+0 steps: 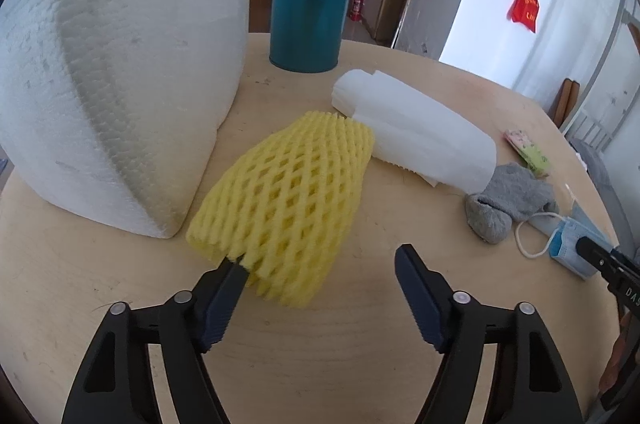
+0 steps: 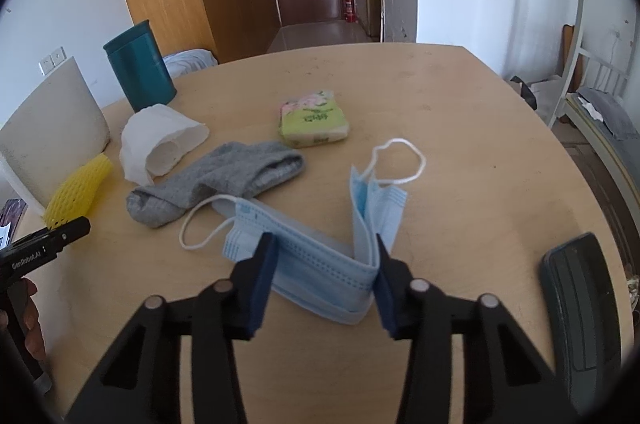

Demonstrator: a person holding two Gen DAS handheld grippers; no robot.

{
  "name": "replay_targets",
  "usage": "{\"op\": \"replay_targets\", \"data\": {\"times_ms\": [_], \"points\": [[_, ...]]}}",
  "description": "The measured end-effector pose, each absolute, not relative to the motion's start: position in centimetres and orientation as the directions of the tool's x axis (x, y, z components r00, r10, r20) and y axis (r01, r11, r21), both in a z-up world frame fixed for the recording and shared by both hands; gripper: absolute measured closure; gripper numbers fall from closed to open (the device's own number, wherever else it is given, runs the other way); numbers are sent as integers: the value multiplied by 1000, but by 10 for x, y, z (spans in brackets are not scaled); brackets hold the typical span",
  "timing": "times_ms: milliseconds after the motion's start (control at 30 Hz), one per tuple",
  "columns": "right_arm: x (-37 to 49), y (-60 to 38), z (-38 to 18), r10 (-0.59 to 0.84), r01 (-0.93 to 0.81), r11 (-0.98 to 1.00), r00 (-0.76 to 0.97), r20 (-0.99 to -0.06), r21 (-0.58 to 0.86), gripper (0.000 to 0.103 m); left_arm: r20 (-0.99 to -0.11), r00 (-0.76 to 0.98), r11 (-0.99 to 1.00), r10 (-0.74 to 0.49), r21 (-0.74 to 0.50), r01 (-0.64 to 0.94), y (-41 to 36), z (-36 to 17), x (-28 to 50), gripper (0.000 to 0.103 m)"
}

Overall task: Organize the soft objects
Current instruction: 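Close the left tool on the yellow net while the right tool grasps the blue mask, then lift and carry the yellow net and blue mask toward the white foam box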

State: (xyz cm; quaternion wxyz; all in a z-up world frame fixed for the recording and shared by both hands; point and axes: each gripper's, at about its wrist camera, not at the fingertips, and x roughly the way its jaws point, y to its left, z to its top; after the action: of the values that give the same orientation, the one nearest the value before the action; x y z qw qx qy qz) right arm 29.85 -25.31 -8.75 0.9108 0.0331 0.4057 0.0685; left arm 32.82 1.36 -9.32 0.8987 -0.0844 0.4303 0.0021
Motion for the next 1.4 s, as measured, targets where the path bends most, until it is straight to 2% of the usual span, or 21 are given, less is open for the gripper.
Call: {"op": "replay_targets", "data": {"times_ms": [67,200,233,267,300,367,400,600,833,1400], "points": [[297,-253,-87,145,-93,989,664,-733,112,61,-771,633,985,-71,-154,-77,14,-93,328,35],[297,-256,-88,155,-89,988,666,-730,128,71,-764,641,983,-73,-164,-83,17,-93,327,56],[297,-257,-88,158,-89,987,666,-729,133,74,-762,644,982,-76,-171,-86,19,-93,327,59],[297,-257,-87,159,-87,987,666,-729,137,74,-761,644,981,-80,-176,-86,19,-93,327,61],[297,-258,-87,161,-87,987,666,-728,138,74,-758,647,980,-82,-180,-87,20,-93,326,68],[296,-258,-88,162,-89,986,666,-728,139,76,-759,645,979,-93,-187,-79,20,-93,327,74],[296,-258,-87,162,-88,986,667,-728,139,77,-756,647,979,-93,-187,-77,19,-93,327,80],[294,-260,-87,183,-95,982,670,-719,162,85,-756,643,976,-122,-211,-62,18,-94,329,97],[286,-264,-83,183,-86,982,684,-706,171,89,-725,667,972,-172,-236,-5,12,-86,320,98],[248,-263,-59,162,-67,983,741,-652,169,89,-652,740,980,-164,-191,49,-2,-56,279,98]]}}
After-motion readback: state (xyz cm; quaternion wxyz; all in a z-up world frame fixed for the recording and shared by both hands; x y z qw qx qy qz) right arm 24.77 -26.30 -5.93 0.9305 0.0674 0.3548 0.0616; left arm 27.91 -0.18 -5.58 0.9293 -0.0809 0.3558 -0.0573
